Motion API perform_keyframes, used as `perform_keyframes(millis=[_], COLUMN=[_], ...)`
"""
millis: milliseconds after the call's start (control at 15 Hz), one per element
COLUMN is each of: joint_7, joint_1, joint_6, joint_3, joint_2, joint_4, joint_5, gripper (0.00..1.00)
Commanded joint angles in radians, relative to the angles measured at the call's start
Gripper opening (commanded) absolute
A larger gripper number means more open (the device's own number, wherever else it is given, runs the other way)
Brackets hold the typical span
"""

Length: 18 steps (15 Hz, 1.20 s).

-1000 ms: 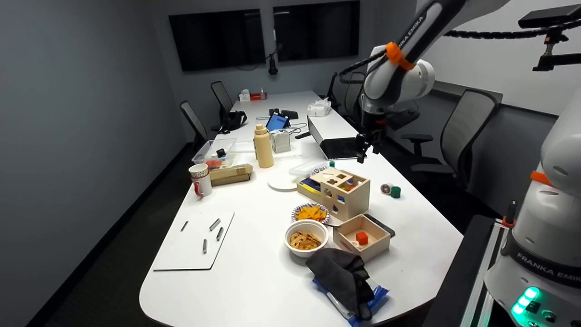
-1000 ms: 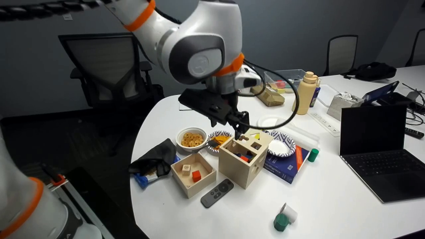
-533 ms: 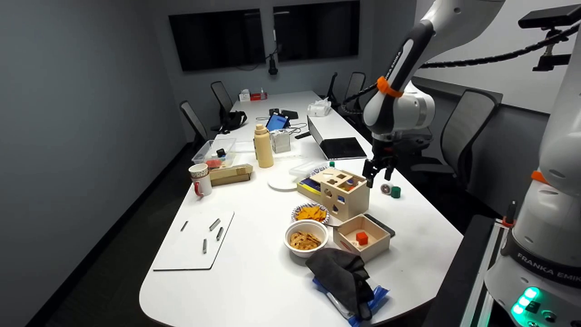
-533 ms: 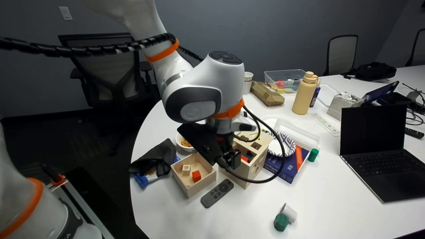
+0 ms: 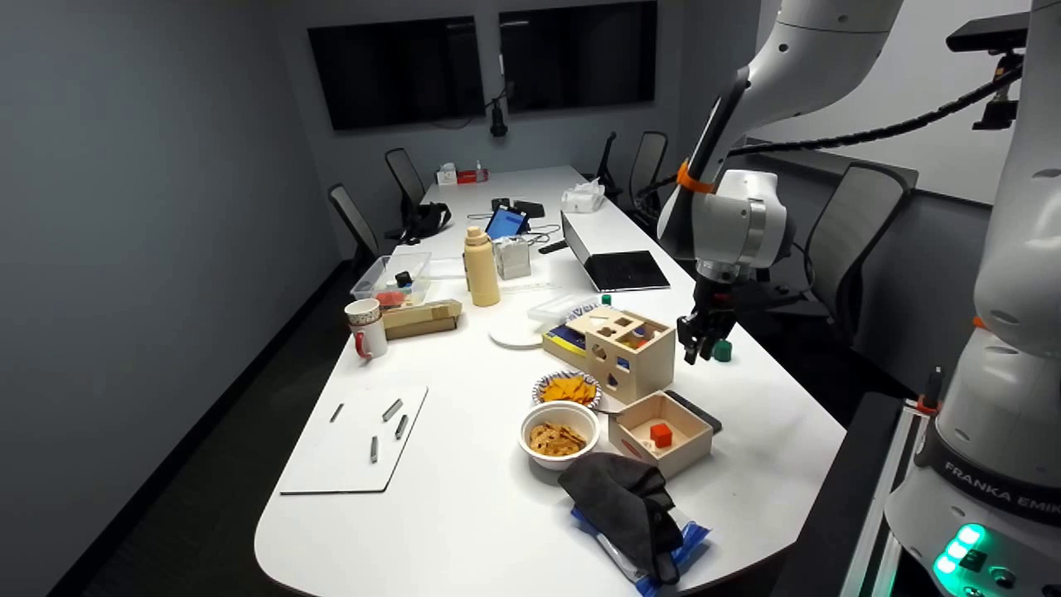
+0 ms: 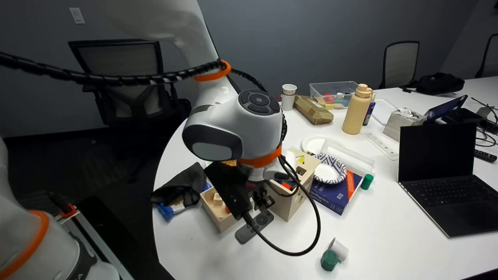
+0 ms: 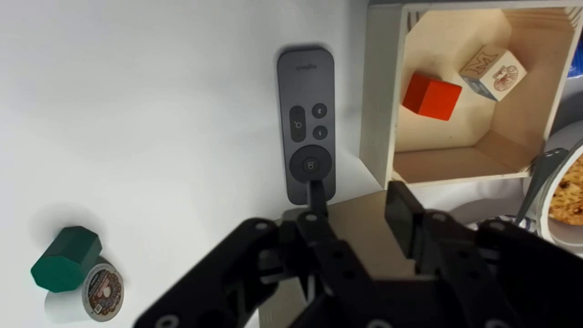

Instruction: Press a button on the remote

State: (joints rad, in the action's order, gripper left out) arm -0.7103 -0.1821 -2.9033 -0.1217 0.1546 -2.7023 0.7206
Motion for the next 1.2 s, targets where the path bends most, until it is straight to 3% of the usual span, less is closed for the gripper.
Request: perform_keyframes(millis=[0, 67, 200, 600, 1133], joint_7=[-0.205, -0.248, -0.311, -0.451, -0.529], joint_1=[-0.072, -0.088, -0.115, -0.178, -0.23], joint_6=[-0.022, -0.03, -0.029, -0.057, -0.096], joint_3=[0.069, 0.081, 0.102, 0.169, 0.231], joint_2=[0.09, 0.124, 0.182, 0.351, 0.472], joint_4=[0.07, 0.093, 0.134, 0.24, 0.338], joint_5=[0.208, 0.251, 0.312, 0.43, 0.485], gripper=[0.1, 0.04, 0.0, 0.0, 0.0])
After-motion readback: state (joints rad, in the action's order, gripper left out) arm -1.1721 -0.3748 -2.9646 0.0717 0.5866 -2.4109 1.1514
